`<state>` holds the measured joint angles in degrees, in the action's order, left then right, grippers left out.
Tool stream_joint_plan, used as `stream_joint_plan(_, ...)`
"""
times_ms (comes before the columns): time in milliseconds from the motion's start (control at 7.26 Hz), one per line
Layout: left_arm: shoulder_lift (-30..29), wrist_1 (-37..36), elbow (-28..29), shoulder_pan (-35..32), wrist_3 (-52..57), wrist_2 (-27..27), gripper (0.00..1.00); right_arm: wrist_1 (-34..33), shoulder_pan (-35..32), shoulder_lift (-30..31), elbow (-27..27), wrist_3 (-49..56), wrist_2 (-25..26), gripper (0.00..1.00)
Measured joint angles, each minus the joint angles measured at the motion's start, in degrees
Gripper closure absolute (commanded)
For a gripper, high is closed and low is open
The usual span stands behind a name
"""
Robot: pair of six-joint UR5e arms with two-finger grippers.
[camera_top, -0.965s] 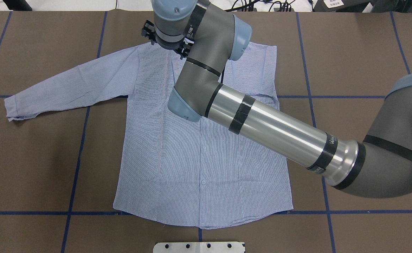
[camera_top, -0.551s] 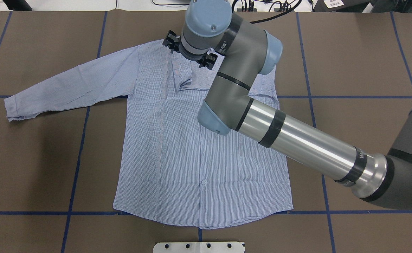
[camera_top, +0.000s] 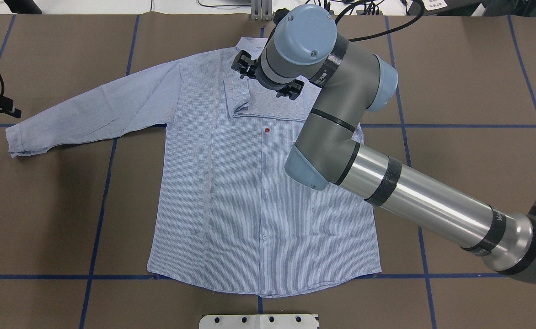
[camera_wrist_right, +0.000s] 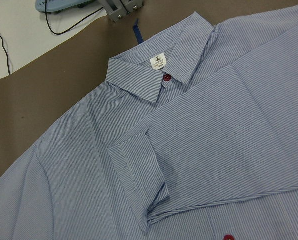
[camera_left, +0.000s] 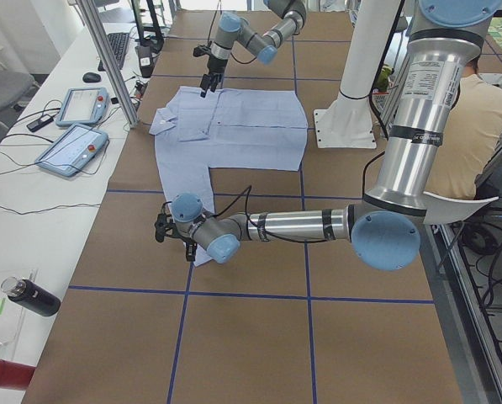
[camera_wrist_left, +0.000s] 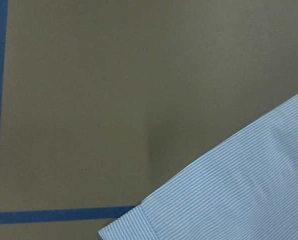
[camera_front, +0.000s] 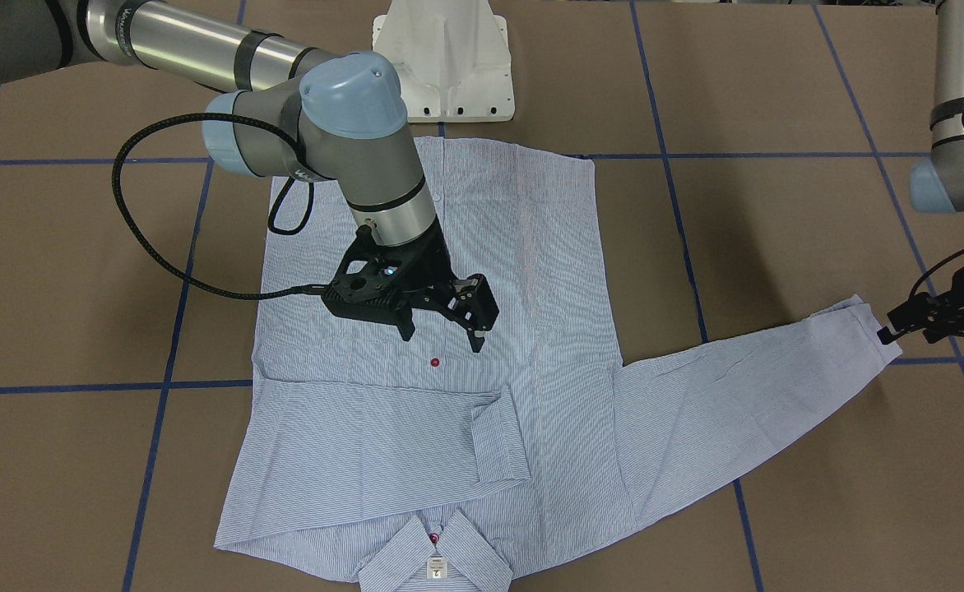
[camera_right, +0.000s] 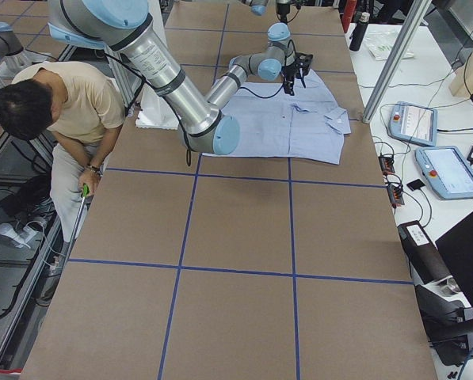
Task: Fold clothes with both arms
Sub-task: 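Release the sleeve near the collar while the left gripper reaches the other cuff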
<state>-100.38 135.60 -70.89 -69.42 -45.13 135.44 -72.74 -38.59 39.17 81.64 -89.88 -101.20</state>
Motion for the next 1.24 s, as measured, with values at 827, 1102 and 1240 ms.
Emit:
stream_joint_plan(827,4.7,3.6,-0.4,2.1,-3.5,-0.4,0.29,-0.8,-0.2,0.4,1.0,1.9,0.1,0.00)
stream_joint_plan(1102,4.7,4.0,-0.5,3.5,-3.9,-0.1,0.33,-1.2,-0.2,0.4,1.3,2.0,0.2,0.00)
stream_joint_plan(1240,4.8,4.2,-0.5,3.9,-4.0,0.0,0.46,-1.2,-0.2,0.5,1.3,2.1,0.2,0.00)
